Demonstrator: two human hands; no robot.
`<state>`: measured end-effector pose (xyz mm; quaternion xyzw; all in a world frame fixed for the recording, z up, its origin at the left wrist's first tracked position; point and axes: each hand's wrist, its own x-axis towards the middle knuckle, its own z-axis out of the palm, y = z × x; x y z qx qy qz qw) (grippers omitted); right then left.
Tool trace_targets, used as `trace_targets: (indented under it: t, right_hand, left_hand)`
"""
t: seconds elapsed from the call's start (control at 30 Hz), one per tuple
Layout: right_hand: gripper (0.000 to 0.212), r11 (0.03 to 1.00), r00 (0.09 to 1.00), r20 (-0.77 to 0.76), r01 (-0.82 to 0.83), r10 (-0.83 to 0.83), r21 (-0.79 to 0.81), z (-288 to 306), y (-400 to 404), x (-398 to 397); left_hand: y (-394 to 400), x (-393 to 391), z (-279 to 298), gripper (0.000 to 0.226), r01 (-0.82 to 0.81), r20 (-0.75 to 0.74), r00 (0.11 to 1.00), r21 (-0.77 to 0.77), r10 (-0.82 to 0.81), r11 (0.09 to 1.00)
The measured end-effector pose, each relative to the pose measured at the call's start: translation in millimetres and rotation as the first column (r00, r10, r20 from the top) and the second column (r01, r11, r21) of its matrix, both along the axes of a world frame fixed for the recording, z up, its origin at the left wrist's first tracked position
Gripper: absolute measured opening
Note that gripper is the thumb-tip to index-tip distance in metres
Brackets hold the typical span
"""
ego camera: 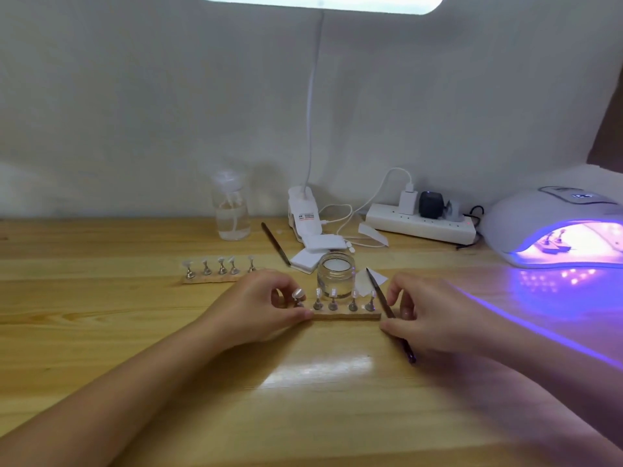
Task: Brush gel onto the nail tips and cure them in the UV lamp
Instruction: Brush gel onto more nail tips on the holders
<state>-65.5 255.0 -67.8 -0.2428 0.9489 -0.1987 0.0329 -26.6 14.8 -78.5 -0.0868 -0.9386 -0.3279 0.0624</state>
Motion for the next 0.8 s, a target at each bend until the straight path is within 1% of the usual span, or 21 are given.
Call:
trace_targets:
  t: [0.1, 0.2, 0.4, 0.47, 0.57, 0.63, 0.67, 0.7, 0.73, 0.77, 0.8]
  right_hand:
    - [0.018, 0.999, 0.999, -0.005, -0.049, 0.049, 0.000, -3, 1, -1]
    - [0.016, 0.999, 0.999, -0.011, -0.032, 0.032, -0.010, -2, 4, 0]
    - [0.025, 0.984, 0.991, -0.088, -0.084, 0.099, 0.155, 0, 8, 0]
    - [0.026, 0.983, 0.989, -0.084, -0.110, 0.123, 0.147, 0, 7, -1]
    - [0.028, 0.992, 0.991, -0.062, -0.111, 0.115, 0.067, 5, 11, -3]
    - [0.026, 0.994, 0.993, -0.060, -0.101, 0.099, -0.035, 9, 14, -7]
    - [0.025, 0.988, 0.995, -0.053, -0.088, 0.081, -0.124, 12, 13, -9]
    - [0.028, 0.962, 0.998, -0.019, -0.061, 0.058, -0.267, 15, 12, -10]
    - [0.034, 0.892, 0.997, 0.072, -0.004, 0.041, -0.452, 21, 11, -11]
    - [0.041, 0.759, 0.974, 0.217, 0.096, 0.061, -0.643, 27, 9, -13]
    - [0.044, 0.597, 0.928, 0.341, 0.188, 0.153, -0.780, 33, 8, -13]
  left_hand:
    - [0, -2, -4, 0.013, 0.002, -0.042, 0.999, 0.042, -0.001, 0.999]
    - [0, -3, -8, 0.015, 0.000, -0.091, 0.996, 0.080, 0.007, 0.997]
    - [0, -4, -11, 0.013, 0.003, -0.086, 0.996, 0.143, 0.010, 0.990]
    - [0, -4, -10, 0.014, -0.003, -0.073, 0.997, 0.174, 0.016, 0.985]
    - [0, -4, -9, 0.013, 0.007, -0.047, 0.999, 0.241, 0.005, 0.971]
    - [-2, -3, -9, 0.013, 0.012, -0.033, 0.999, 0.276, -0.003, 0.961]
    - [-2, -3, -10, 0.013, 0.013, -0.031, 0.999, 0.290, -0.004, 0.957]
    - [-3, -3, -10, 0.013, 0.015, -0.030, 1.000, 0.303, -0.006, 0.953]
    - [-4, -3, -10, 0.014, 0.016, -0.027, 1.000, 0.318, -0.008, 0.948]
    - [-4, -3, -10, 0.015, 0.015, -0.023, 1.000, 0.332, -0.007, 0.943]
    - [-4, -3, -10, 0.016, 0.010, -0.020, 1.000, 0.347, -0.003, 0.938]
